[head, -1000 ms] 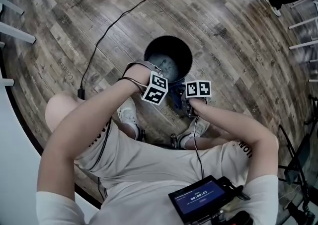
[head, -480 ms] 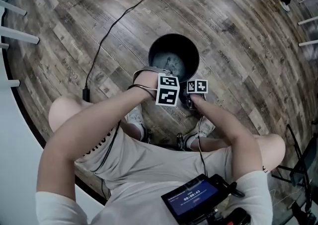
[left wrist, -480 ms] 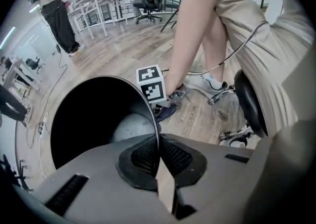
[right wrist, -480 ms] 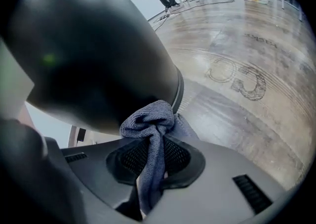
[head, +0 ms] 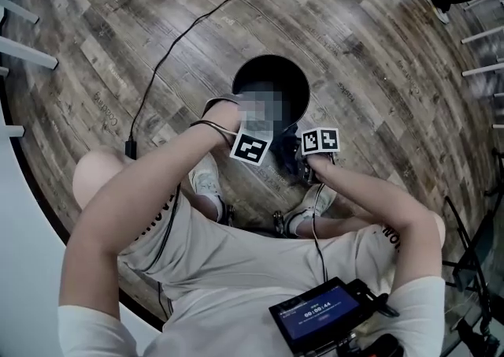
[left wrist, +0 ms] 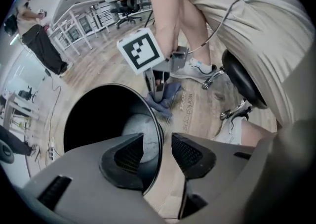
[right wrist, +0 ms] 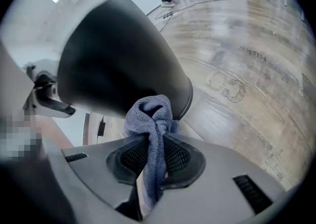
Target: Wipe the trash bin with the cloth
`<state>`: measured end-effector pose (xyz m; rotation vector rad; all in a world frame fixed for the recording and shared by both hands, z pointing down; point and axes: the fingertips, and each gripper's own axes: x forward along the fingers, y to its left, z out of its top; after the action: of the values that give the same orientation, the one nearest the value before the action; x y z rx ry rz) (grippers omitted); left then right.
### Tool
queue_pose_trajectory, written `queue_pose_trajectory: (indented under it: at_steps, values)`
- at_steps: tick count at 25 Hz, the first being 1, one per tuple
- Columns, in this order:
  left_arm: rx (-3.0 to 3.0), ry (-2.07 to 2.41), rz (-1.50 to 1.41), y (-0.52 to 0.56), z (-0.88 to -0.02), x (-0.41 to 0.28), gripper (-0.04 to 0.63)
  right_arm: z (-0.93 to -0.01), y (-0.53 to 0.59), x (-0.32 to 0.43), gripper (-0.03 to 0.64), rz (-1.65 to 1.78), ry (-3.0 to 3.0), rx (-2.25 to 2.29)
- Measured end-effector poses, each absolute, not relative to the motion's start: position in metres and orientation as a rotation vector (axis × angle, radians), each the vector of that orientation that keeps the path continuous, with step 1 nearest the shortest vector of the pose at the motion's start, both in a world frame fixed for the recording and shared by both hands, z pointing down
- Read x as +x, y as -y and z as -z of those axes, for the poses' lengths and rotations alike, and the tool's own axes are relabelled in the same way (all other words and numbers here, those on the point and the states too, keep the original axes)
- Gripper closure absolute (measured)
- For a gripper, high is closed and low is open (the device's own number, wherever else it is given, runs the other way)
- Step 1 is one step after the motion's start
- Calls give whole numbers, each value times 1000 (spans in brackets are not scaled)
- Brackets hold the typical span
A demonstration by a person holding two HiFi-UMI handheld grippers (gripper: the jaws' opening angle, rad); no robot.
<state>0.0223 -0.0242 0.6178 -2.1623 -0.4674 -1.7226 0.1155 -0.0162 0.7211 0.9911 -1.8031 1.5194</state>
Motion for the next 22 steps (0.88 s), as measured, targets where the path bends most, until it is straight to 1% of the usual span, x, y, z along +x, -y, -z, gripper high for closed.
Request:
queue_pose_trajectory:
  at_steps: [2,6,9,10,11,13,16,22]
  values:
    - [-2106,499,1714,31,-616,6,416,-685,12,107,556,-1478,1871,990]
    - [-1973,485,1734,42,-627,-17,416,-616,1,96,557,-1468,1976,1001]
    - [-1965,465,1744,41,-634,-20,417,-584,-1,85,556,-1489,2037,1010]
    - [-1969,466,1742,39,-635,-20,430,-580,1,82,556,-1491,2052,1016]
    - [-1971,467,1736,37,-635,-17,459,-579,4,79,555,-1491,2063,1024]
    - [-1978,477,1722,32,-634,-10,543,-583,14,76,556,-1488,2072,1039]
    - [-1974,519,1711,24,-633,-4,560,-595,23,76,555,-1475,2072,1029]
    - [-2010,550,1711,22,-633,-1,566,-626,23,84,555,-1426,2030,1005]
